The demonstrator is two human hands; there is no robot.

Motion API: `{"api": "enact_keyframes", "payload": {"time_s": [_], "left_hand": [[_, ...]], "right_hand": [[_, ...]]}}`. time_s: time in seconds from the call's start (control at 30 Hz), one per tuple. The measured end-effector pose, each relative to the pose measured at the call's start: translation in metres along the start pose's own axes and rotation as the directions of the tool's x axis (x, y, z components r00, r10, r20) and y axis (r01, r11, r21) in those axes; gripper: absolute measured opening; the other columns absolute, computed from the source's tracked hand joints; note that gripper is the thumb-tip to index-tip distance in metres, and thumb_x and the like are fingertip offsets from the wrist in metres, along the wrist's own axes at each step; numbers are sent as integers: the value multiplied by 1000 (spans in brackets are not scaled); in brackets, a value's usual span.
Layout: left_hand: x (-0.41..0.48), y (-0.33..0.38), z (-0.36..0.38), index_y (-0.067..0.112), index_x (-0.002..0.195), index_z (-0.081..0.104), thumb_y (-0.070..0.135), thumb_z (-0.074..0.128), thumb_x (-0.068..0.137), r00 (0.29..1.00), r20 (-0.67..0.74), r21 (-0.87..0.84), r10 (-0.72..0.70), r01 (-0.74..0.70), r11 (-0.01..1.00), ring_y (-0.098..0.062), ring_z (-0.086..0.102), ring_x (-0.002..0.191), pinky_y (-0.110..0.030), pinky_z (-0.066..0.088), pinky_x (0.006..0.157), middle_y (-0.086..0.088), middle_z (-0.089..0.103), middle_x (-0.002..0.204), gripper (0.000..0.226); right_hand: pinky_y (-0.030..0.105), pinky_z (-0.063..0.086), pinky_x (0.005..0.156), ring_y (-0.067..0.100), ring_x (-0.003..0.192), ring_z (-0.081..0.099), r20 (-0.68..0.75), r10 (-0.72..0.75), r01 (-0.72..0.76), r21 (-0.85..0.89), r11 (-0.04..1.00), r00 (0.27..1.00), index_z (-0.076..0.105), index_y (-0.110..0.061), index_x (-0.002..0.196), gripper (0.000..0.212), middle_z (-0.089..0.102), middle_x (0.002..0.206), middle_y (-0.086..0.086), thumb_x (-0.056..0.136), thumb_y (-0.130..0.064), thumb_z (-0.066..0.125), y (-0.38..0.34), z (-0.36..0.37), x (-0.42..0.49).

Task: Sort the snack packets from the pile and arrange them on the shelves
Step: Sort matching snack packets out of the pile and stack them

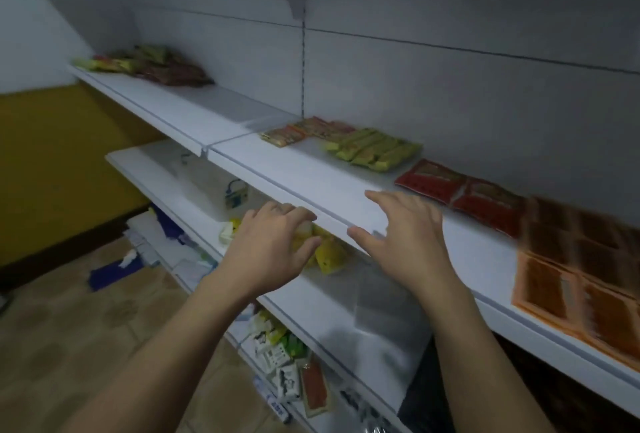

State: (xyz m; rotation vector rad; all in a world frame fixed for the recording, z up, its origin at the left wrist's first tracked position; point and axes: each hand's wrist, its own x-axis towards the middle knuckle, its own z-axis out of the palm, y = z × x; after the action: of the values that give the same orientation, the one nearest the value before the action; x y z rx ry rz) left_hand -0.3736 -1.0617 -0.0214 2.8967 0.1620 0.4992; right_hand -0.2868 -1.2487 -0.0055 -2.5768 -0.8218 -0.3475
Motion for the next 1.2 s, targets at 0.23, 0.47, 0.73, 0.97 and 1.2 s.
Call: {"api": "enact_keyframes", "payload": {"time_s": [0.23,0.47,0.73,0.97,1.2], "left_hand": [[-24,-162,-54,29,134,53,51,50,96,970,-76,-4,-233,233,972,-20,47,123,-42,40,100,6,58,131,44],[-59,-286,-89,32,135,50,53,49,96,919,-109,37,-378,384,923,-14,44,127,-36,36,99,11,57,132,45],[-72,-380,-109,32,133,52,52,51,95,856,-145,-15,-496,500,866,-12,47,123,-40,41,101,12,58,131,43],[-38,-451,-94,34,135,50,52,50,96,833,-120,-16,-540,543,840,-11,45,125,-41,41,103,14,55,133,43],[43,-549,-95,34,134,50,52,49,96,835,-104,74,-540,548,833,-13,46,123,-37,41,99,12,57,130,42]], "right_hand": [[33,13,112,12,136,31,71,-199,194,67,979,977,43,-35,143,61,43,145,-10,89,-60,56,-153,74,78],[39,19,116,16,137,31,138,-295,279,125,952,945,39,-34,145,64,41,147,-9,89,-60,55,-280,145,121],[34,18,114,12,137,31,140,-366,329,228,916,920,40,-34,144,57,41,148,-10,93,-56,52,-370,202,166],[37,19,115,14,139,31,197,-388,347,214,913,900,40,-34,145,63,40,150,-7,89,-58,57,-404,256,235],[40,20,115,17,141,30,219,-378,317,270,909,899,39,-33,146,68,37,153,-5,87,-59,60,-443,319,351]]}}
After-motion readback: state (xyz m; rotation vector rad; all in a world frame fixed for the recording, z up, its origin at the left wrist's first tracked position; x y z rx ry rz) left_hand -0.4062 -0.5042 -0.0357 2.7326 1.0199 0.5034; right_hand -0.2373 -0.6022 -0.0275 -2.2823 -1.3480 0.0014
